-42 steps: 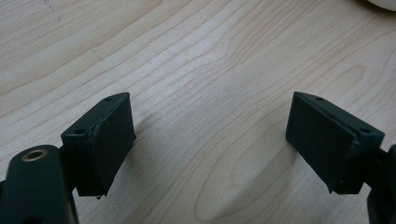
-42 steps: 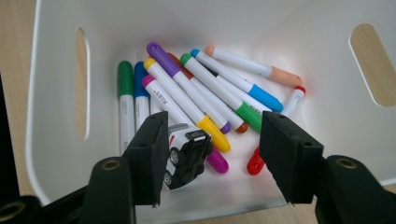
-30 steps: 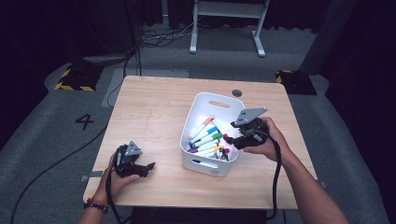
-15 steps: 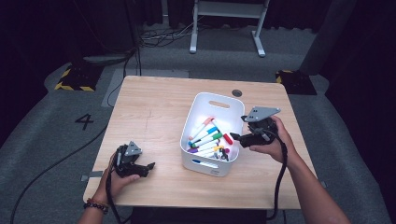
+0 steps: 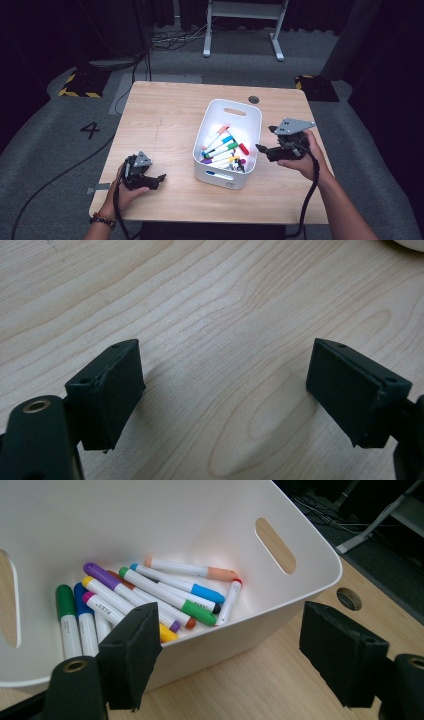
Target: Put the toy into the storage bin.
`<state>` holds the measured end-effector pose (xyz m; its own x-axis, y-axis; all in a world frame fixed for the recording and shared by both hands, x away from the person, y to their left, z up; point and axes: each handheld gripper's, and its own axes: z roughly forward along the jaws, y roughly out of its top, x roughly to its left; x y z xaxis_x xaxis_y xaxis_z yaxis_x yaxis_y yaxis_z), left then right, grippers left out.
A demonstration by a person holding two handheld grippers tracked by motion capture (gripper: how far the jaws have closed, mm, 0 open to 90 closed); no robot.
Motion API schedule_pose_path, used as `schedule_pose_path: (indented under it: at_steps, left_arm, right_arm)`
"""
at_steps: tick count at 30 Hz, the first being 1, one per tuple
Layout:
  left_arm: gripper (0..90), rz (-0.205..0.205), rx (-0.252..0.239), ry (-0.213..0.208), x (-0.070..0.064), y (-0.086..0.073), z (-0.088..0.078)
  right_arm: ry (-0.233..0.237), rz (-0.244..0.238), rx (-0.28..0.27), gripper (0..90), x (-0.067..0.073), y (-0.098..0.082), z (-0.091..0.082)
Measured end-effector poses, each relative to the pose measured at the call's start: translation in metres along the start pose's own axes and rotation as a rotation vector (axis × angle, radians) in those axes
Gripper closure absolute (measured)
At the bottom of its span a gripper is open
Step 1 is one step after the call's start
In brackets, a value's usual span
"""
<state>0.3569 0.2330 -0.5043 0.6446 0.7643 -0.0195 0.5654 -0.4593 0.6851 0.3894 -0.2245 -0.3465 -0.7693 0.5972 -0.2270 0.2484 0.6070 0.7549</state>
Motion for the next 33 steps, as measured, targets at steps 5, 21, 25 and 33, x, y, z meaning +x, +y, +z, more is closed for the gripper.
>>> schedule_pose_path:
  at_steps: [5,21,25,33]
  left_arm:
    - [15.5,0.0,0.0,0.001,0.0,0.0,0.0]
    - [15.4,-0.002,-0.002,0.0,0.0,0.0,0.0]
    - [15.4,-0.002,-0.002,0.0,0.0,0.0,0.0]
    - [15.4,-0.002,-0.002,-0.001,0.0,0.0,0.0]
  right_arm:
    - [-0.015,0.011,-0.002,25.0,-0.003,-0.009,-0.005]
    - [-0.013,0.042,0.047,25.3,-0.002,-0.049,-0.004]
    - [-0.021,0.041,0.07,25.3,-0.001,-0.058,-0.002]
    - [-0.032,0.06,0.104,25.8,0.001,-0.076,0.005]
